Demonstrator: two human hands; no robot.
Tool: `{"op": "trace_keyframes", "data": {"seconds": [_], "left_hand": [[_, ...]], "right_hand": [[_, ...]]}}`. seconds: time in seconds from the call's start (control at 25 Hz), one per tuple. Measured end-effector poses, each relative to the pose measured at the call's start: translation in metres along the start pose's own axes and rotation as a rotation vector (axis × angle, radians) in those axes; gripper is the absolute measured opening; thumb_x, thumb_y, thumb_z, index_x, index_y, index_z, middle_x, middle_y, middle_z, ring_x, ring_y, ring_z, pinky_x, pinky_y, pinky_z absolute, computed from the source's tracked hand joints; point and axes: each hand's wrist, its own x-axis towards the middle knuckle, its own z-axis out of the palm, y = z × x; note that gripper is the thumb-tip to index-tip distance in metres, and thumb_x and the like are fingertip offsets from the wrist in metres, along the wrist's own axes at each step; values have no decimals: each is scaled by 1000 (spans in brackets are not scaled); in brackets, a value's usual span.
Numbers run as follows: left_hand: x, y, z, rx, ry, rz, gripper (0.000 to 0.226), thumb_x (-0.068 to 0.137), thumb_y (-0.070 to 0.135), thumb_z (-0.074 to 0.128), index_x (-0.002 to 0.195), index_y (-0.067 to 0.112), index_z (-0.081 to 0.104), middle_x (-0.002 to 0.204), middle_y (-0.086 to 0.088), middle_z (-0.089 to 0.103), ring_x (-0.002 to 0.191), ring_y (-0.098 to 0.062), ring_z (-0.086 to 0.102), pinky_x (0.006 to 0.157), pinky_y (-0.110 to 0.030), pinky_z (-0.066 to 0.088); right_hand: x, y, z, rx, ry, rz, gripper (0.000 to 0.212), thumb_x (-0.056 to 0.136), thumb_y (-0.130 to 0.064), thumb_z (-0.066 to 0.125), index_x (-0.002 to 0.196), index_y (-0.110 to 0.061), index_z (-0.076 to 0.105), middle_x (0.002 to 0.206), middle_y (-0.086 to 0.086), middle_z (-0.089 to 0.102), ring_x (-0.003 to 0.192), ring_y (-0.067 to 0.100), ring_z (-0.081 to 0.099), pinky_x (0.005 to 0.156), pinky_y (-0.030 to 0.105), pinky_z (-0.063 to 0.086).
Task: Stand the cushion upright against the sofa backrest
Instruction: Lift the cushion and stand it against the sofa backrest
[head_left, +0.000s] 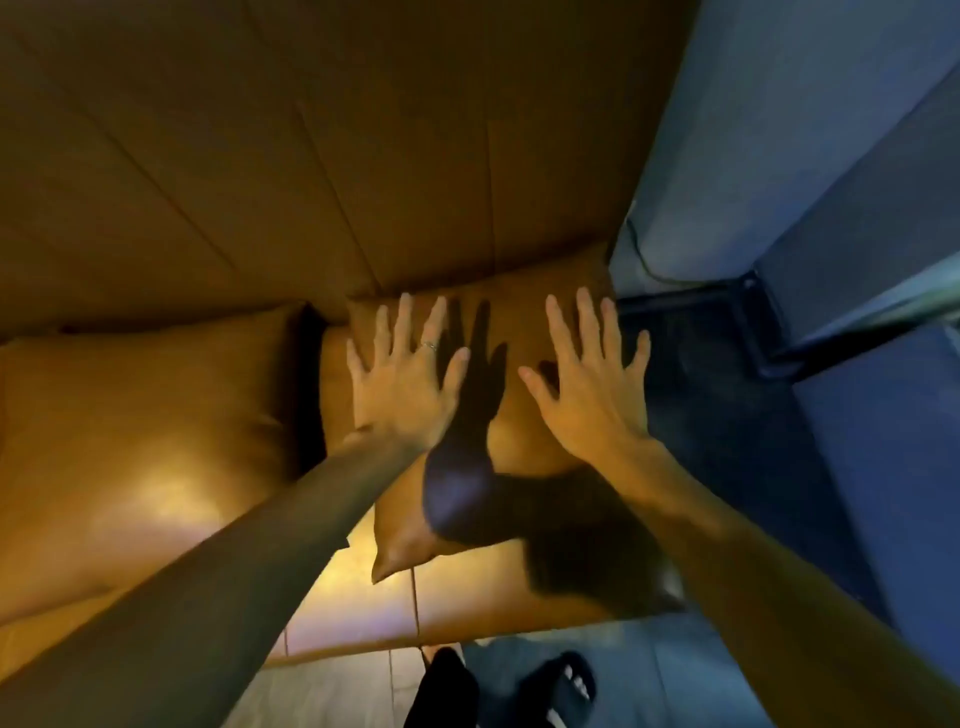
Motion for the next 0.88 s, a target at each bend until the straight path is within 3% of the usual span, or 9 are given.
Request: {"op": "trace_keyframes", "data": {"seconds": [0.2, 0.32, 0.48, 0.56, 0.72, 0.84, 0.88], "left_hand": [[15, -10, 76, -74, -184, -108, 66, 102, 62, 23, 161, 39, 1, 172, -2, -9, 156, -28, -12, 120, -64, 0], [27, -13, 98, -115, -131, -123, 68, 102, 63, 24, 160, 39, 1, 171, -1, -11, 155, -28, -16, 119, -65, -2], [31, -13, 95, -207, -82, -167, 68, 101, 62, 30, 161, 37, 8, 172, 0, -8, 156, -26, -14, 117, -67, 0], [40, -15, 87, -316, -50, -277, 71, 101, 60, 36, 161, 32, 11, 172, -1, -5, 156, -26, -10, 117, -68, 5], [71, -39, 75, -561, -1, -573, 83, 97, 57, 52, 161, 22, 13, 171, -3, 6, 155, -32, 6, 119, -60, 18], [79, -68, 78, -917, -17, -796, 106, 81, 63, 71, 161, 23, 13, 164, -7, 28, 147, -38, 32, 118, -53, 30], [76, -74, 79, -1047, -43, -866, 119, 71, 67, 77, 160, 22, 13, 160, -8, 35, 143, -38, 38, 117, -53, 33]], "right_hand": [[-7, 3, 77, 2, -22, 83, 77, 95, -68, 33, 159, -25, 22, 164, 18, 26, 148, 45, 25, 108, 75, 24], [4, 7, 88, 55, 1, 94, 76, 96, -67, 34, 159, -26, 24, 164, 17, 26, 149, 43, 23, 108, 73, 24], [12, 6, 81, 99, 90, 152, 73, 95, -68, 39, 153, -24, 36, 156, 16, 38, 141, 39, 36, 102, 66, 34], [24, 7, 72, 218, 91, 323, 75, 91, -70, 44, 150, -24, 34, 153, 14, 37, 138, 37, 36, 102, 64, 35], [63, 25, 57, 513, -121, 633, 94, 83, -75, 54, 156, -30, 17, 162, 12, 23, 146, 41, 22, 112, 67, 19], [85, 45, 51, 938, -227, 866, 124, 57, -76, 77, 156, -33, 16, 157, 11, 35, 139, 43, 37, 111, 66, 30], [88, 48, 49, 1030, -254, 908, 125, 57, -70, 82, 156, -31, 17, 154, 12, 39, 135, 42, 42, 109, 65, 34]]}}
